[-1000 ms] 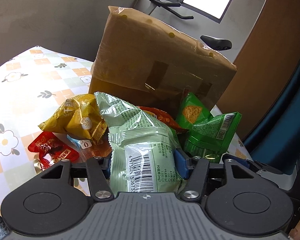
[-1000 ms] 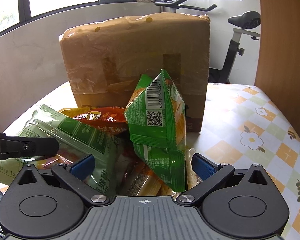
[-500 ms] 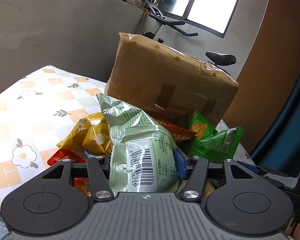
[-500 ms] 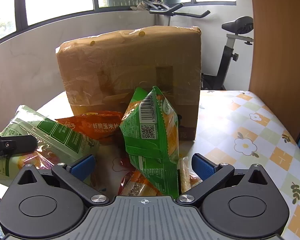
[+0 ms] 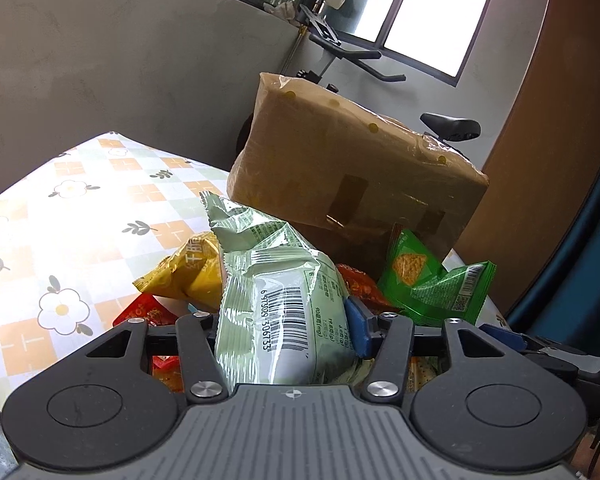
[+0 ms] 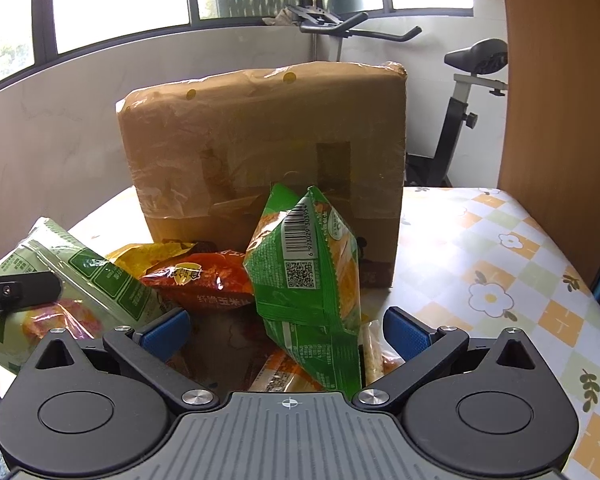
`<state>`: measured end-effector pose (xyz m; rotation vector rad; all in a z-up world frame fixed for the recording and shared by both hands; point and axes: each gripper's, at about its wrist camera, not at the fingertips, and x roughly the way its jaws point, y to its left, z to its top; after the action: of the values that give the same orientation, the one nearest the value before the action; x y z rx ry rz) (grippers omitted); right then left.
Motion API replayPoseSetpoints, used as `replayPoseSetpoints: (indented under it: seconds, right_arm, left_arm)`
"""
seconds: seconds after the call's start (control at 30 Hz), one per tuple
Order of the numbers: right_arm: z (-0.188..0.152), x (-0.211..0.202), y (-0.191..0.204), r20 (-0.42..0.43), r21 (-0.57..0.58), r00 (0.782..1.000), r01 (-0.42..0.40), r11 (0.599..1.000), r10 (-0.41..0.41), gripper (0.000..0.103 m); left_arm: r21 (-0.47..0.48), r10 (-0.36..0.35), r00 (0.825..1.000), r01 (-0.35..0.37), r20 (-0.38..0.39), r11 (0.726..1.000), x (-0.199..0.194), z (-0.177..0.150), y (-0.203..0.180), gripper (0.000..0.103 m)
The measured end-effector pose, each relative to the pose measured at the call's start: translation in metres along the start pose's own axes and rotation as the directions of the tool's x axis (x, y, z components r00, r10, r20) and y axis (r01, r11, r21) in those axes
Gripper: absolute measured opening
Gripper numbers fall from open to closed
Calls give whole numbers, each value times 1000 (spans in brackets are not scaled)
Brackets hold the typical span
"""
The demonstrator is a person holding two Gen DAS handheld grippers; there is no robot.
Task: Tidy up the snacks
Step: 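Close the left gripper on the pale green bag while the right gripper closes on the green chip bag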
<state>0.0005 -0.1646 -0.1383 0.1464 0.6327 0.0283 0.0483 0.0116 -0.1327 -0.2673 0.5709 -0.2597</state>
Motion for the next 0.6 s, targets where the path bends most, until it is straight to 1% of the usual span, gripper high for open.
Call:
replayPoseSetpoints:
  seconds: [0.07,0.17,0.3,0.4,0.47,0.57,0.6]
  right_arm:
    - [0,0,0,-1,-1,1000,0,1000,0,103]
    - [0,1,0,1,-1,1000,2,1000,-2,103]
    - [5,1,-4,18,-1,1000,14,1000,-14,102]
    - [12,3,-7,48,-13,999,18,1000,-17,102]
    - [16,10,-8,68,-38,998,22,999,-20,99]
    - [20,24,-7,66,-92,997,32,995,-26,90]
    - [21,30,-7,56,-101,998,32,994,-26,81]
  left_arm:
    - [4,-3,1000,3,-21,1000,4,-2,-1,57]
    - [8,-6,1000,6,-26,1000,5,-2,-1,56]
    - [11,4,1000,-4,25,1000,-2,-1,0,52]
    - [18,13,997,-15,73,1000,-11,2,-1,52]
    - [14,11,995,-13,98,1000,-15,3,-1,52]
    - [11,15,992,-17,125,1000,-19,6,0,52]
    - [14,18,991,-20,133,1000,-20,7,-1,52]
